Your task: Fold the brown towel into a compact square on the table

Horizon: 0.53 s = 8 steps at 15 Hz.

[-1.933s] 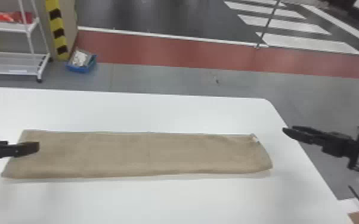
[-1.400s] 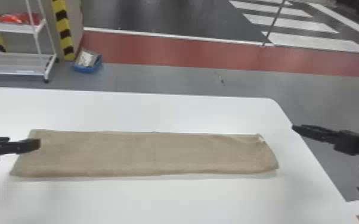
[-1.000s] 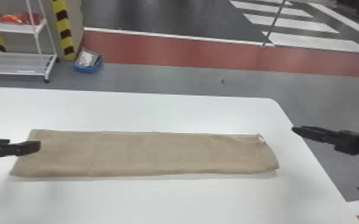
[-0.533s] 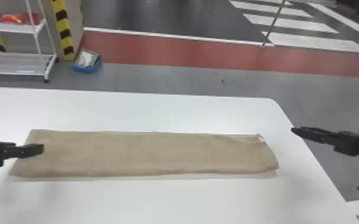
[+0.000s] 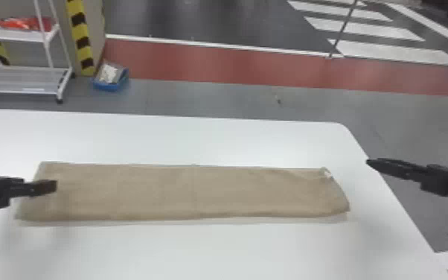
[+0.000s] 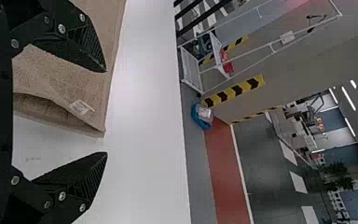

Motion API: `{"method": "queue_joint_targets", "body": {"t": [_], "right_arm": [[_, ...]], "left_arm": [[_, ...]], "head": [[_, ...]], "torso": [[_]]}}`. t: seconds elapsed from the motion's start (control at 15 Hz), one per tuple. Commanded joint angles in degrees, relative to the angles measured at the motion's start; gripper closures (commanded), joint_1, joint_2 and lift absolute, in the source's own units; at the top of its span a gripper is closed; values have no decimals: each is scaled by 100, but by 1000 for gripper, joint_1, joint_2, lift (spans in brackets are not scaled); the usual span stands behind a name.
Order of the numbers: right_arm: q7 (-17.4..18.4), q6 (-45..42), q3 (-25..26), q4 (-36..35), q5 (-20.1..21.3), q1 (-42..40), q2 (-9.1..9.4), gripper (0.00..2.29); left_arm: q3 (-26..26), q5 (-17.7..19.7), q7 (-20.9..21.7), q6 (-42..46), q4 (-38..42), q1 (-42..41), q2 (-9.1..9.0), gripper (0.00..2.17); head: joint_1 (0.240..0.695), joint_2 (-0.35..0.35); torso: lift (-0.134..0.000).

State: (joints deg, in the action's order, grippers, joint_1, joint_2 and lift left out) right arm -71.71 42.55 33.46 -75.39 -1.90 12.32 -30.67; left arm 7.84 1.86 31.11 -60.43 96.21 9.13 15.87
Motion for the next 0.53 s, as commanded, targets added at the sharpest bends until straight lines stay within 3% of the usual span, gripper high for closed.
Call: {"method": "queue_joint_targets", "body": {"t": [0.0, 0.47], "right_arm": [[0, 30, 12, -20, 23, -2, 0, 292], [0, 48, 55, -28, 23, 7, -26, 292]], "left_arm": [[7, -54, 9, 0, -76, 18, 30, 265], [-169, -257, 53, -18, -120, 106, 39, 417]], "head": [[695, -209], [695, -204]], "torso": [[-124], [-124]]}}
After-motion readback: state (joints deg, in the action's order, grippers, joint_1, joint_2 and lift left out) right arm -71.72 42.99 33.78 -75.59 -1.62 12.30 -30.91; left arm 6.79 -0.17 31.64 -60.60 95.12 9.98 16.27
